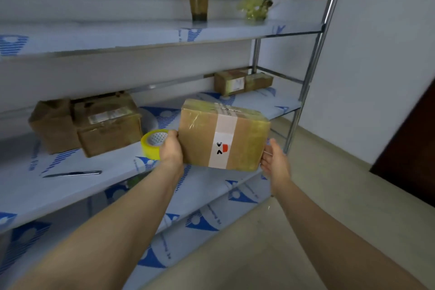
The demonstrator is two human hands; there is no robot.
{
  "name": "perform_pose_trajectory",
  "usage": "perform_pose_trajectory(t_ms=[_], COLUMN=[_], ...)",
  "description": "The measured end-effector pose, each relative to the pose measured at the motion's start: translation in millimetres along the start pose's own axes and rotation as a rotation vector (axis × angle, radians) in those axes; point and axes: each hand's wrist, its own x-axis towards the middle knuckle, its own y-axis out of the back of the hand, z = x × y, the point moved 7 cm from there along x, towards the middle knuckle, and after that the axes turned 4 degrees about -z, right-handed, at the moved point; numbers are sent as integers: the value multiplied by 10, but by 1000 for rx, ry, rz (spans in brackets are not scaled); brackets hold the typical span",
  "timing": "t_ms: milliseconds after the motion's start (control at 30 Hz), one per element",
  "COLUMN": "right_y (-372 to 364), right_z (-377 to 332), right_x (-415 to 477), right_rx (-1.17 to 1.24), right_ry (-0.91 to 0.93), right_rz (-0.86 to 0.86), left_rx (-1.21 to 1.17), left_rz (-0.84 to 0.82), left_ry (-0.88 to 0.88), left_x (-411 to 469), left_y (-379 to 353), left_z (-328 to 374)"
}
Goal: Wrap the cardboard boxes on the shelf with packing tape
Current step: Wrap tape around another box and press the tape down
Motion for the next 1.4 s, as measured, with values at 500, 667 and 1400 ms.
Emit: perform_pose_trajectory(t_ms=[500, 667, 1400], right_y=[708, 720, 814], right_z=[-565, -780, -1083], right_x=[1557, 2203, 5126], right_rx=[-35, -56, -25], right_ry=[-62, -41, -50], right_rz=[120, 197, -100], left_rx=[259, 313, 273], left_rz=[-401, -586, -306], left_ry=[105, 92, 145], left_x=[1164, 1517, 2994], left_y=[-2135, -2639, -4074], left_z=[-63, 43, -213])
